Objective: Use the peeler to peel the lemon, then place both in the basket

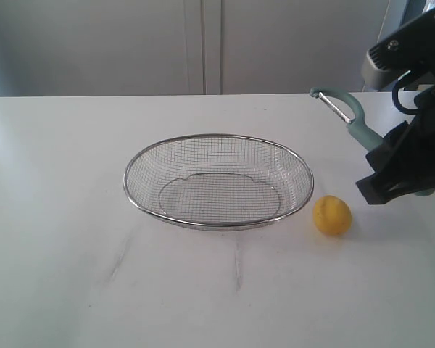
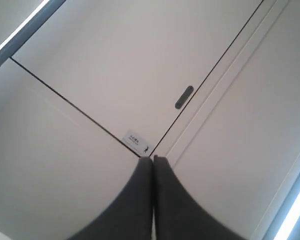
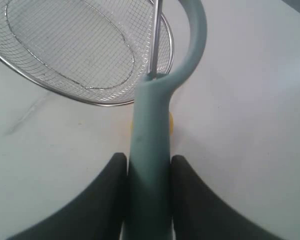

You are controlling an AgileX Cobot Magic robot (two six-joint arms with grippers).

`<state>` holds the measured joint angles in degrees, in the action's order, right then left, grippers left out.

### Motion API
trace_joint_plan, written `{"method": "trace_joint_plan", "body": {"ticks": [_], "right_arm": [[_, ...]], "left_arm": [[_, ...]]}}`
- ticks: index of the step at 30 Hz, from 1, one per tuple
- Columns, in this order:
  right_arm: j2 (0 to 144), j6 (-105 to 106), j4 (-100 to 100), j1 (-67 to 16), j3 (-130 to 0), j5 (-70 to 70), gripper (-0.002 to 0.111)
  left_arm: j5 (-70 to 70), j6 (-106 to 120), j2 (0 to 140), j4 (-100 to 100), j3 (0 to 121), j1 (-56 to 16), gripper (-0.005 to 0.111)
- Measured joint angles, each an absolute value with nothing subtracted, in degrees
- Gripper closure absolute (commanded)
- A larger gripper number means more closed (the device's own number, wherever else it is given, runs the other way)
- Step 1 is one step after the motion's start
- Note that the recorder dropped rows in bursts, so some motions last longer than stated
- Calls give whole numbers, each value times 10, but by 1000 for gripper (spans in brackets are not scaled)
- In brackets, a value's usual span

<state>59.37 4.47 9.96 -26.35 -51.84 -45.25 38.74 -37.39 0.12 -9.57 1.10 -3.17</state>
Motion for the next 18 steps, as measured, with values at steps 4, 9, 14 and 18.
{"method": "trace_joint_plan", "body": {"ticks": [4, 9, 14, 18], "right_arm": [[594, 45, 100, -264, -518, -452, 108], [594, 45, 100, -264, -518, -452, 108], [594, 45, 100, -264, -518, -452, 108], [594, 45, 100, -264, -518, -452, 108]], "left_arm": [[368, -376, 15, -96, 85, -32, 107], [262, -354, 115, -8, 219, -32, 107], [-166, -184, 249, 163, 342, -32, 107], [-286, -102, 311, 77, 381, -32, 107]]}}
